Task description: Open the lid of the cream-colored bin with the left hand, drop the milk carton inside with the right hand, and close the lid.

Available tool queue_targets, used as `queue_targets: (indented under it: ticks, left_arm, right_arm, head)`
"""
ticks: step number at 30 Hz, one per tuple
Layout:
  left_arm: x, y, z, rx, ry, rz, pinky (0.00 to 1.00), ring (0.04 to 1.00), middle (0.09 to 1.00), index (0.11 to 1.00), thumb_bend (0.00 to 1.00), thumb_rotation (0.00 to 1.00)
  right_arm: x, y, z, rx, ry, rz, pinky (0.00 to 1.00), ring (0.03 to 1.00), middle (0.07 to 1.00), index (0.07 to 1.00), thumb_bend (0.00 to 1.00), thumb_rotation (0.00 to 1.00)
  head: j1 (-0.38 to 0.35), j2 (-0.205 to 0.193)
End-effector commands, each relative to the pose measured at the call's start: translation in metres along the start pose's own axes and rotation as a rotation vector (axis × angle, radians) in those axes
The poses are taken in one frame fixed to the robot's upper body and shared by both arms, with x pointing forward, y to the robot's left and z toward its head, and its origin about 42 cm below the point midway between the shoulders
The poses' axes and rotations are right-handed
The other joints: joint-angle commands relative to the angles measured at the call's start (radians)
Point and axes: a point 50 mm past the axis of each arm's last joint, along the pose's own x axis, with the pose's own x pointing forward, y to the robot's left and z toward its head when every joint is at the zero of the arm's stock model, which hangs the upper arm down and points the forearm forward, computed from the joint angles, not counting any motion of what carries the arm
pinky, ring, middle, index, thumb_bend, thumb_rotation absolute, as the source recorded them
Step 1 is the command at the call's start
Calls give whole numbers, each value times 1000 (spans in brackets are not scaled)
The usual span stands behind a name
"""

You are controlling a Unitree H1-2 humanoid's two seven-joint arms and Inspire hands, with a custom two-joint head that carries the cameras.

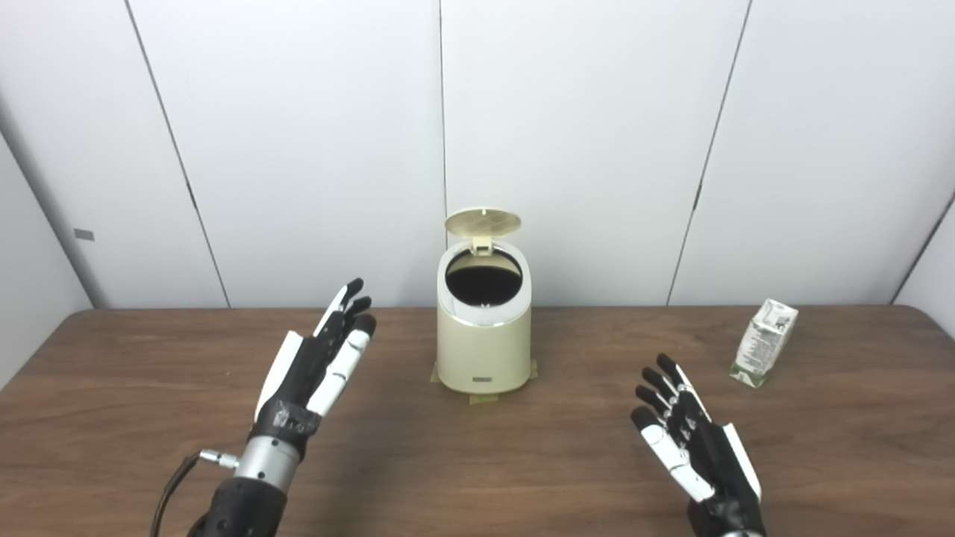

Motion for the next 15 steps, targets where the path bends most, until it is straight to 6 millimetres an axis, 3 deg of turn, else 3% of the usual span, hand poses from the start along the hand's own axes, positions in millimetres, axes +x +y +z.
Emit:
queue_targets:
  ticks: [1, 6, 8, 9, 11, 15]
  left_arm:
    - [-1, 1, 12, -15, -63, 39, 894, 926, 949, 1000, 508, 999]
    - [-17, -10, 0, -77, -3, 66, 906, 922, 936, 1000, 514, 1000]
    - [-22, -15, -6, -109, 16, 64, 938, 943, 947, 1000, 505, 1000]
    - [-23, -16, -8, -120, 22, 63, 944, 947, 949, 1000, 503, 1000]
    - [-27, -18, -14, -145, 31, 70, 953, 951, 957, 1000, 487, 1000]
    - [-30, -16, -19, -153, 45, 84, 951, 946, 951, 1000, 483, 1000]
  right_arm:
    - [11, -11, 18, -56, -127, -31, 762, 858, 892, 932, 691, 537]
    - [3, -35, 21, -87, -105, -131, 830, 838, 869, 911, 743, 458]
    - [0, -44, 29, -84, -131, -144, 720, 779, 829, 872, 714, 311]
    - [-1, -49, 31, -94, -139, -147, 699, 768, 822, 865, 710, 289]
    - [-3, -62, 32, -146, -146, -154, 683, 758, 807, 846, 728, 305]
    - [-8, -80, 40, -178, -128, -203, 678, 736, 794, 815, 738, 312]
  head:
    - [-4, 0]
    - [7, -2]
    - [-4, 2]
    - [-18, 5]
    - [-18, 5]
    - [-87, 13]
